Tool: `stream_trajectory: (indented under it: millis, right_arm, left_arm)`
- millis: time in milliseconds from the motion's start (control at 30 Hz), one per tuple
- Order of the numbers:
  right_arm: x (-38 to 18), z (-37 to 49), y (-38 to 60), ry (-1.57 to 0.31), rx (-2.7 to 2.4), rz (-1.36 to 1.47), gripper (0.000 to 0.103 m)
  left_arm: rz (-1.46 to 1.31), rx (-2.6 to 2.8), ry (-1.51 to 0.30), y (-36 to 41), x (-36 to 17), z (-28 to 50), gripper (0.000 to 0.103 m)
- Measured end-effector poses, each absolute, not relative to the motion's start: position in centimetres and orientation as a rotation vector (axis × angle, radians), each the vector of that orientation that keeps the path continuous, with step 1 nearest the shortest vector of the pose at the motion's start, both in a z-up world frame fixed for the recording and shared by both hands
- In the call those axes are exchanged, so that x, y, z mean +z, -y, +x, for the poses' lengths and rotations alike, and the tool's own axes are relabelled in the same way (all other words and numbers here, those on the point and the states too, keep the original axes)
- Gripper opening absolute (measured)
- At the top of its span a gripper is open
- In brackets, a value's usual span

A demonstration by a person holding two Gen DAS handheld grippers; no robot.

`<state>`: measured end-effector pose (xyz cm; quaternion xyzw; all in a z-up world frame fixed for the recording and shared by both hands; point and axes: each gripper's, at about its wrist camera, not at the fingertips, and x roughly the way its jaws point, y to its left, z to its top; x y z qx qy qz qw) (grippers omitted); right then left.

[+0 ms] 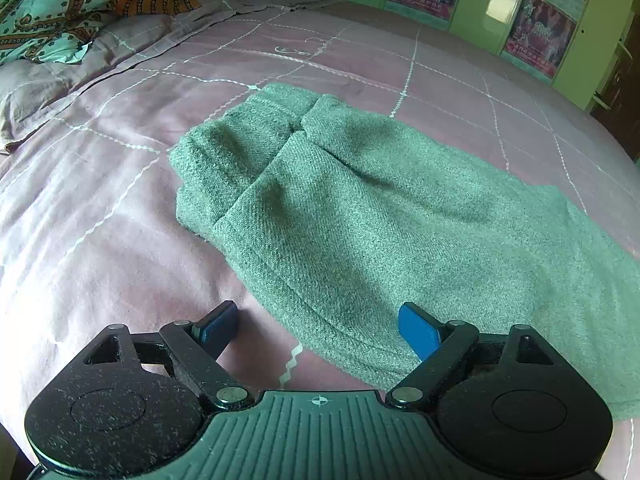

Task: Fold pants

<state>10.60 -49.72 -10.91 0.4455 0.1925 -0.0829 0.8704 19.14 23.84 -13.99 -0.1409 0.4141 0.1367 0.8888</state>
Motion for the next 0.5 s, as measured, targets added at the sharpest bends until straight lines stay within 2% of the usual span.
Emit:
stream_trajectory:
  millis: [100,200,367,500]
  right_arm:
    - [-9.2,8.8,49.8,-0.364,-0.179,0.864,0.003]
    - [-11.8,11.1,50.6,-0.496,-0.259,0.929,0.003]
    - [-9.4,11.4,48.7,-0.381,-0.232,0.893,0.003]
    - [-11.7,13.2,49.0,-0.527,-0.323,0.889,0.004]
  left_arm:
    - [-0.290,0.283,-0.861,-23.8,-14.0,19.1,0.087]
    - [-0.293,0.276,-0.865,-24.0,-13.9,19.1,0.087]
    - [-0.293,0.263,-0.858,-24.1,-14.0,18.9,0.087]
    - [-0.295,0.263,-0.854,-24.0,-13.9,18.8,0.087]
